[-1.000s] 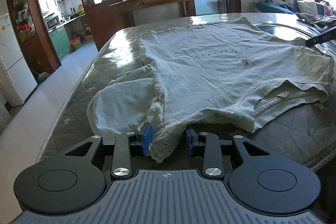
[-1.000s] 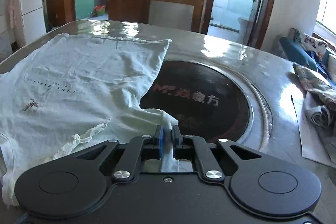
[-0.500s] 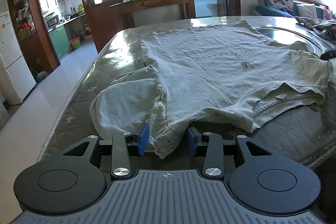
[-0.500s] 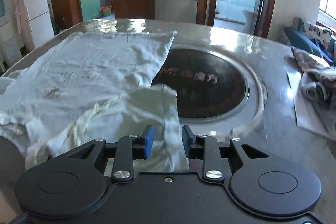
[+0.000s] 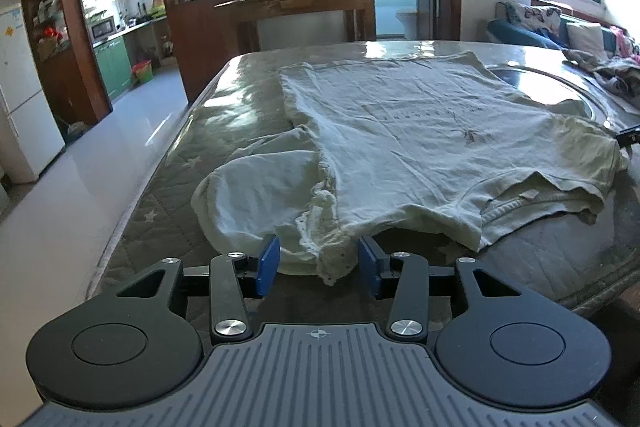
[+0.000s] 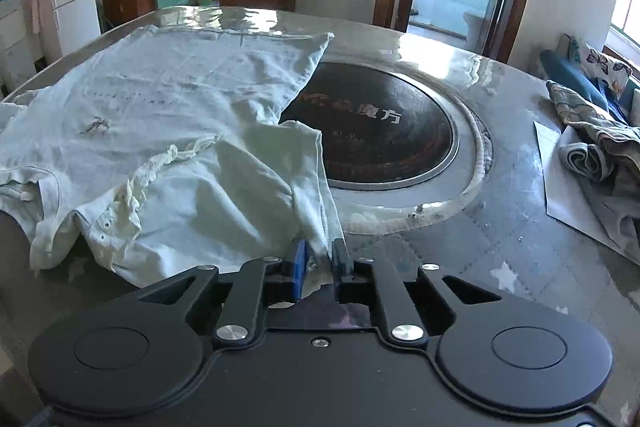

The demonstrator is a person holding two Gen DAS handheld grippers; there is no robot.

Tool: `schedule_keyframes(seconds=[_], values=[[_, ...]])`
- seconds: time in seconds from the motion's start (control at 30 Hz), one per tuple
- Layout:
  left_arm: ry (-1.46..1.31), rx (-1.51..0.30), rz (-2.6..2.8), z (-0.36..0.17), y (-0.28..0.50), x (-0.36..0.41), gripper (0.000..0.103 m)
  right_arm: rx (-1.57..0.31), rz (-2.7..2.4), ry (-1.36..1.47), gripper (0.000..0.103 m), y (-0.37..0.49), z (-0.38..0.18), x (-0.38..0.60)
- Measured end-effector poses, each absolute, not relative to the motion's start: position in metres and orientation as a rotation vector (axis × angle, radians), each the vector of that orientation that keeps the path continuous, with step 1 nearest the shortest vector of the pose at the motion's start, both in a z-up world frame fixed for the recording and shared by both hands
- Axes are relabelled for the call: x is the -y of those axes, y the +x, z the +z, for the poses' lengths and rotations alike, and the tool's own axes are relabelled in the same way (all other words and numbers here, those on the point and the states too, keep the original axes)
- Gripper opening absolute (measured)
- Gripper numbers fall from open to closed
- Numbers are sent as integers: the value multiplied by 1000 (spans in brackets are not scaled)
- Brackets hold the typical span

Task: Fold clothes
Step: 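Open both tools to release the T-shirt hem and pull them back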

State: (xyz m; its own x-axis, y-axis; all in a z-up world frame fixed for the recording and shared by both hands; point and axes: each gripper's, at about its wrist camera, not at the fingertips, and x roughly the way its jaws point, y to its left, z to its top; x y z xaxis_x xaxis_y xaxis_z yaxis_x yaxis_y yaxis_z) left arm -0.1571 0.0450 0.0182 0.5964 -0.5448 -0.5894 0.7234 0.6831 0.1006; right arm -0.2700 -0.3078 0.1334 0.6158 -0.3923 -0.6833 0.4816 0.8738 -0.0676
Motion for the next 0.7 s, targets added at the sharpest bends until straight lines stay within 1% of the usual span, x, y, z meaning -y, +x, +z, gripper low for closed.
schedule_keyframes(seconds=[0.13,0.27,0.47,0.57,0.7], values=[[320,-539,-732,29,-152,-54,48,-726,-507,118,23,-272,143,307],[298,-529,-697,36,-138,-56,48,-680,-503,85,23,-266,154,304],[296,-530,-651,37,-103,-42,48,-686,-448,84,23,-247,149,298],[286,-568,-636,31,-83,-34,48,-702,-425,89,24,-237,140,295],[272,-633,-597,16,-60,-27,48,-719,-417,95,28,-231,132,293]])
